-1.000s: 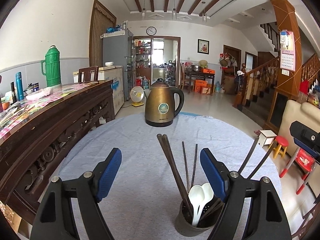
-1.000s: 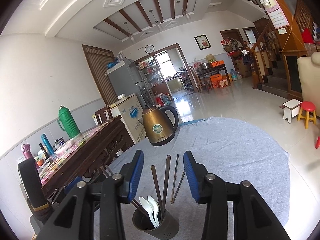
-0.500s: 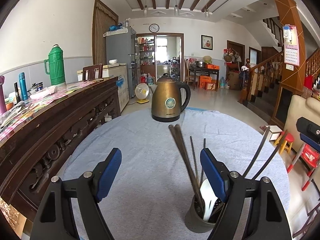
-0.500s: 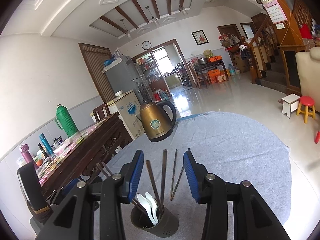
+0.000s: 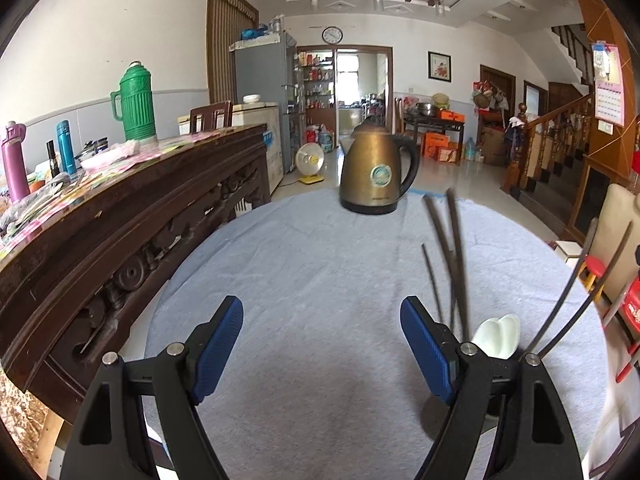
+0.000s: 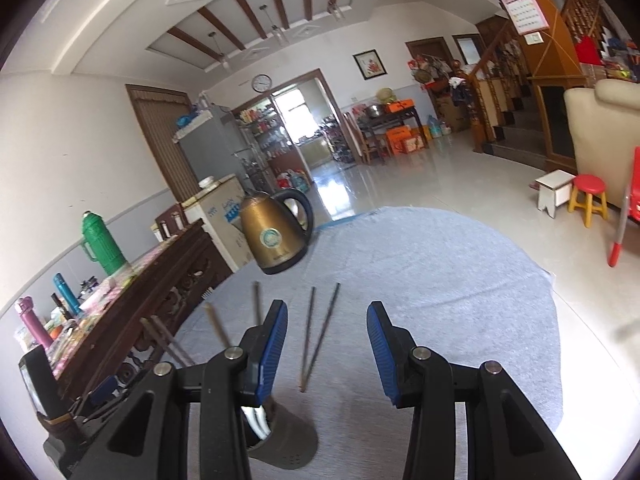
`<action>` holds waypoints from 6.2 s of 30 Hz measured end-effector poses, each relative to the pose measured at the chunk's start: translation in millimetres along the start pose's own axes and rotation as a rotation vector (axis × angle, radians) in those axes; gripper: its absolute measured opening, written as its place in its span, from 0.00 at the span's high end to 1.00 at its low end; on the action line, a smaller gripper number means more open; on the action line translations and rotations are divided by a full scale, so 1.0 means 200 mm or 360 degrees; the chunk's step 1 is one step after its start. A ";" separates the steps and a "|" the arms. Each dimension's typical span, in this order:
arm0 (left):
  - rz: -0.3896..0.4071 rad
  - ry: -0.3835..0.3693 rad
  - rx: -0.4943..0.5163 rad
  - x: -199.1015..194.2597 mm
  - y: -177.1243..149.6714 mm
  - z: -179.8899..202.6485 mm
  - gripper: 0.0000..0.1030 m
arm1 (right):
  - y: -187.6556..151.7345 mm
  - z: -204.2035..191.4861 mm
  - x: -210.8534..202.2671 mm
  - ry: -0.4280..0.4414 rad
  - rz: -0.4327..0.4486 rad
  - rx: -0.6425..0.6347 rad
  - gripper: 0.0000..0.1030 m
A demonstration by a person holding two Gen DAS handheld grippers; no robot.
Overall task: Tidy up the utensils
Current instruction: 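Move both grippers over the cloth toward the last two brown chopsticks, then close the right gripper on a chopstick while the left gripper reaches the other, then close the left gripper on the other brown chopstick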
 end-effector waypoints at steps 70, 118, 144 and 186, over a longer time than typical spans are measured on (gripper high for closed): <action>-0.0601 0.0020 0.0007 0.58 -0.42 -0.06 0.21 | -0.39 0.33 0.76 -0.0228 -0.0500 0.0154 0.57; -0.0550 -0.0020 0.0093 0.89 -0.15 -0.04 0.21 | -0.25 0.07 1.43 -0.0084 -0.0737 0.0014 0.57; -0.0556 -0.0230 0.0346 1.22 0.24 0.14 0.21 | -0.12 -0.09 2.12 -0.0577 -0.1067 -0.0308 0.90; -0.0655 -0.0679 0.0320 1.63 0.48 0.77 0.95 | -0.11 0.05 1.55 -0.0122 -0.0948 -0.0417 0.94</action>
Point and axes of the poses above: each gripper's, at about its wrist camera, not at the fingertips, and x roughly the way its jaws point, z to its right, y to its top, the point moved 6 cm from there along x, roughly the way its jaws point, and after that the axes turned 10 degrees about x, right-handed, at the moved point
